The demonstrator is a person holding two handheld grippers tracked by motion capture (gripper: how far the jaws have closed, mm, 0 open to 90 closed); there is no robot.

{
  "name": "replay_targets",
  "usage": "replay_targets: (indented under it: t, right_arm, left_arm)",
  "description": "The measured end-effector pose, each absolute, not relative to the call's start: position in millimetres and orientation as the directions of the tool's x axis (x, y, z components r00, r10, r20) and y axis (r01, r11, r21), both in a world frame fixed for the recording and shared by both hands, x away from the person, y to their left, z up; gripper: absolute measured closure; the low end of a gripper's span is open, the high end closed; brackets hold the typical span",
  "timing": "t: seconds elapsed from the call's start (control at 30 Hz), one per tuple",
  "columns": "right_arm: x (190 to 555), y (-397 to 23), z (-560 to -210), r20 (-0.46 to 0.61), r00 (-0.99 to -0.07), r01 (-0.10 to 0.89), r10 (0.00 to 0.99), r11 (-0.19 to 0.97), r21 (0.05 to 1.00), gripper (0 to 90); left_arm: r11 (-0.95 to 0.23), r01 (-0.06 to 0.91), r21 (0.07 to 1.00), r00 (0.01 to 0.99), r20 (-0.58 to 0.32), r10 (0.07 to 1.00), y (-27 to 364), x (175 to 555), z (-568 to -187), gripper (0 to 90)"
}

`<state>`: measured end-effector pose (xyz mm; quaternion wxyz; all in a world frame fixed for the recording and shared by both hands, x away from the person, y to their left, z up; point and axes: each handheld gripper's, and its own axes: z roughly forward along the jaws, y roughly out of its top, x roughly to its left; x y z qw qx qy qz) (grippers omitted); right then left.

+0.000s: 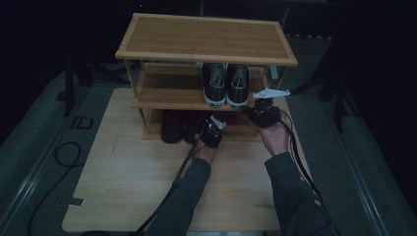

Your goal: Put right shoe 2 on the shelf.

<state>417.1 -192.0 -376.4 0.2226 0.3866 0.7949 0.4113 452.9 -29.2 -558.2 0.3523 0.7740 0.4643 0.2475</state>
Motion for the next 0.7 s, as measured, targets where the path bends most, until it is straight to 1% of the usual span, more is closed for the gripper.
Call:
replay_targets:
  t: [0.1, 0.4, 0.53, 0.7]
  right_arm:
    - [418, -191, -376, -0.021, -0.612, 0.433, 0.79, 0.358, 0.827, 90.0]
    - [417, -192, -377, -0.026, -0.618, 0.427, 0.786, 0.364, 0.828, 90.0]
    - [413, -196, -372, -0.017, -0.623, 0.419, 0.782, 0.352, 0.837, 90.0]
    - [406, -202, -367, -0.038, -0.618, 0.416, 0.785, 0.367, 0.832, 89.4]
  left_arm:
    - [-0.319, 0.545, 0.776, 0.445, 0.055, 0.894, -29, 453, -558, 90.0]
    - [-0.32, 0.545, 0.775, 0.446, 0.055, 0.893, -29, 453, -558, 90.0]
    - [-0.319, 0.544, 0.776, 0.445, 0.055, 0.894, -29, 453, -558, 90.0]
    - [-0.32, 0.545, 0.775, 0.44, 0.06, 0.896, -29, 453, -558, 90.0]
